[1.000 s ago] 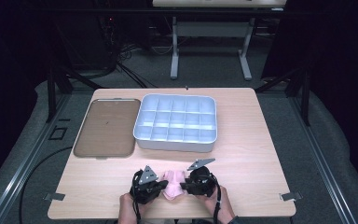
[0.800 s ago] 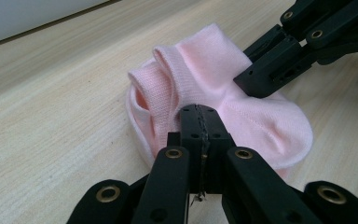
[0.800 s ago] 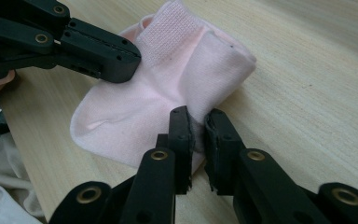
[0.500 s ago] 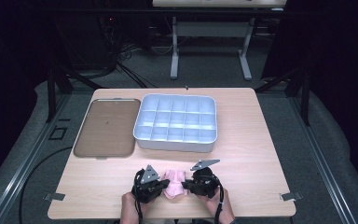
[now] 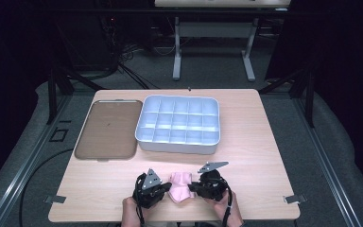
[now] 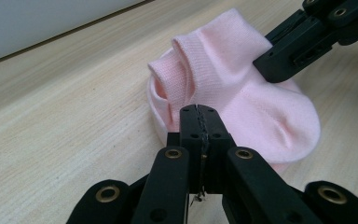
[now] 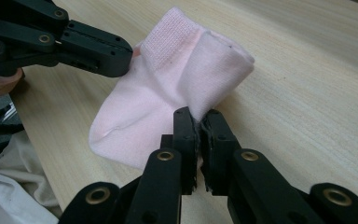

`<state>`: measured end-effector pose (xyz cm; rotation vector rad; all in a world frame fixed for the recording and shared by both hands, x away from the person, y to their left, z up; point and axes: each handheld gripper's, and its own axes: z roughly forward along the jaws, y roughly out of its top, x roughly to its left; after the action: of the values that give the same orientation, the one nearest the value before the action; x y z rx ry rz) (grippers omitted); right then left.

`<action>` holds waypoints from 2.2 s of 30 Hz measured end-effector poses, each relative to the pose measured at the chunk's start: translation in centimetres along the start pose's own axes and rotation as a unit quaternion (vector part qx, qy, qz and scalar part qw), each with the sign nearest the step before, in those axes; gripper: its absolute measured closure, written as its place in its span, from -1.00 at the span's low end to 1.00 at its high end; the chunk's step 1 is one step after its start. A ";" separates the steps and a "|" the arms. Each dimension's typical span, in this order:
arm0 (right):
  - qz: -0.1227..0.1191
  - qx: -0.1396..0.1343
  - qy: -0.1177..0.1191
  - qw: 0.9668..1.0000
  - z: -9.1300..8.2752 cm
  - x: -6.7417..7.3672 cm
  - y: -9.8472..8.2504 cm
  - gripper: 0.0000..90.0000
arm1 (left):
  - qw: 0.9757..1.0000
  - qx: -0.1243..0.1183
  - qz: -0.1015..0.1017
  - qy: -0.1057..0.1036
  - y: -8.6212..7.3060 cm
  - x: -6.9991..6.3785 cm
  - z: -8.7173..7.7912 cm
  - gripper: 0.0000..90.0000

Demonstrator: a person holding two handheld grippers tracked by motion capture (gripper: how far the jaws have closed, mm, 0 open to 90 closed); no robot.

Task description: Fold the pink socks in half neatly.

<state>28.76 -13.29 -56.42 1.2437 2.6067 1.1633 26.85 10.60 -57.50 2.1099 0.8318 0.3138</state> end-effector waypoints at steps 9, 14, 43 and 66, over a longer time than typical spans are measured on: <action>-0.003 0.001 0.018 1.000 -0.8 -0.1 0.4 0.90 | 1.000 0.002 -0.009 -0.007 -0.1 0.5 0.7 0.99; -0.004 -0.003 0.025 1.000 -1.0 0.4 0.9 0.90 | 1.000 0.002 -0.008 -0.009 0.0 0.6 0.9 1.00; -0.007 0.024 0.034 0.999 1.5 2.3 3.5 0.86 | 1.000 0.004 -0.010 -0.014 0.3 0.6 1.3 0.99; -0.006 0.019 0.030 0.999 2.1 1.7 3.1 0.85 | 1.000 0.016 -0.016 -0.006 -0.1 1.0 1.1 0.99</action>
<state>30.35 -9.57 -55.49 1.2161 2.6878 1.1730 28.04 10.61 -58.29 2.1238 0.8675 0.2716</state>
